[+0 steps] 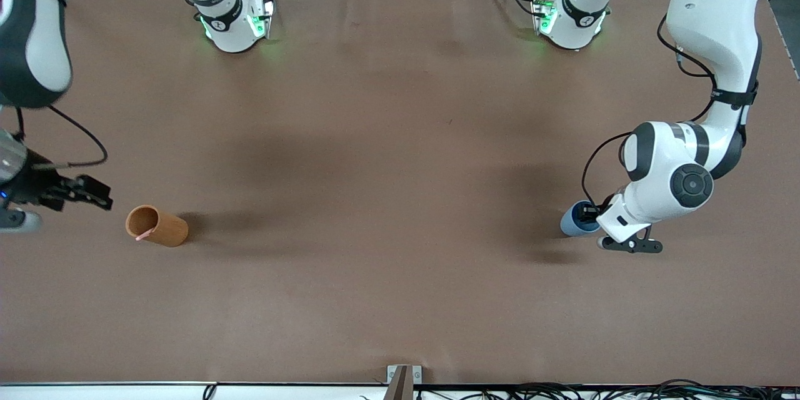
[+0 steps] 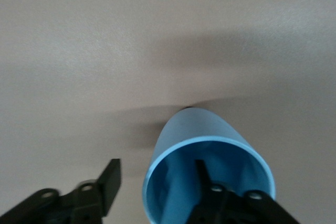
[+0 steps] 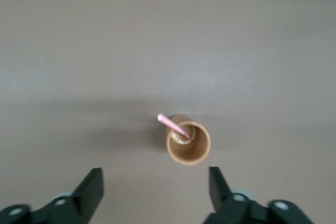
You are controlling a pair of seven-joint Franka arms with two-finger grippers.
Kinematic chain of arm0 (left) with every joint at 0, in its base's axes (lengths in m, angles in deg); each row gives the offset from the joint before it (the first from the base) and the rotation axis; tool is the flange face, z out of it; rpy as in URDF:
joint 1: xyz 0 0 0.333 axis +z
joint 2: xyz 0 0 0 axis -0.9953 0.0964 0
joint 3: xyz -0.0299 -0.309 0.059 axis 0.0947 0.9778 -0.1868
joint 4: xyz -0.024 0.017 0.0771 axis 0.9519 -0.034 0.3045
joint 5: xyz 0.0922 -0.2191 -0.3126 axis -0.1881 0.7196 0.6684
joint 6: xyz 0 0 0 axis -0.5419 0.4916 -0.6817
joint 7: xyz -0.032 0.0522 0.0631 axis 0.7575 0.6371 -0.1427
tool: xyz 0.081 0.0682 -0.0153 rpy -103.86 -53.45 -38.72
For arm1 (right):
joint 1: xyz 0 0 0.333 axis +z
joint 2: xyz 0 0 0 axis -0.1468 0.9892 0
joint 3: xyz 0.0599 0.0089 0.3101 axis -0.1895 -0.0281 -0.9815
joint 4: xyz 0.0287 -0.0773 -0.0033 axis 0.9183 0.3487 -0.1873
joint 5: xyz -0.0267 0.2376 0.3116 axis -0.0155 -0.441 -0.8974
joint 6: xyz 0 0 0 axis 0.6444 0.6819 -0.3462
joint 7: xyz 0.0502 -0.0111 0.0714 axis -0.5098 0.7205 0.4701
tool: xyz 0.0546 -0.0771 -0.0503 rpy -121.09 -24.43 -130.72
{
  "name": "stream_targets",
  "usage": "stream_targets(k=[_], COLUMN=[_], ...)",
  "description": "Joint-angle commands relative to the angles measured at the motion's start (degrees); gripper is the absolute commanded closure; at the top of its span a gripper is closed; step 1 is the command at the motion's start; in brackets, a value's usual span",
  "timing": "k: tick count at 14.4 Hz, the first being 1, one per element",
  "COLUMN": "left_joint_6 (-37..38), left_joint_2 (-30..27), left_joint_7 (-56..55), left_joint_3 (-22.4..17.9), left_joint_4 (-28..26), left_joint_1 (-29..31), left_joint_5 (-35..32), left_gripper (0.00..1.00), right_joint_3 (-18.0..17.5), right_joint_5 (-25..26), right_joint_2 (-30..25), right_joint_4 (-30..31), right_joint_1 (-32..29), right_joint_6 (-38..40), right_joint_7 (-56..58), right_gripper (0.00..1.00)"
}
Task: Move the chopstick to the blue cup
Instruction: 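Grip the blue cup and the pink stick with the left and right grippers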
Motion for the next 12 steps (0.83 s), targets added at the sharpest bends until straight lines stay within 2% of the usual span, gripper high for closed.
stream_targets(k=[1, 5, 7, 9, 12], left_joint_6=[-1.3, 0.5, 6.9, 14.0, 15.7], left_joint_2=[-1.0, -1.7, -2.8, -2.2, -0.9], left_joint_7=[-0.4, -0.7, -5.2, -15.9, -34.3], left_joint_3=[0.3, 0.5, 1.0, 4.3, 11.6], left_joint_4=[-1.3, 1.9, 6.4, 12.9, 16.7], left_joint_1=[0.0, -0.8, -1.9, -3.7, -5.9], left_joint_5=[-0.8, -1.2, -1.2, -1.2, -1.4], left_gripper=[1.0, 0.99, 0.99, 0.99, 0.99], right_joint_3=[-0.1, 0.0, 0.2, 0.3, 0.3], right_joint_5=[0.4, 0.5, 0.3, 0.2, 0.2], right_joint_2=[3.9, 7.9, 9.5, 10.9, 12.0], right_joint_4=[-1.5, -1.7, -1.5, -1.5, -1.4], right_joint_1=[0.0, -0.1, -0.3, -0.7, -0.7], right_joint_6=[-1.6, -1.8, -3.7, -4.7, -5.5], right_joint_7=[-0.2, -0.3, -0.3, -0.3, -0.3], right_gripper=[0.21, 0.43, 0.5, 0.53, 0.58])
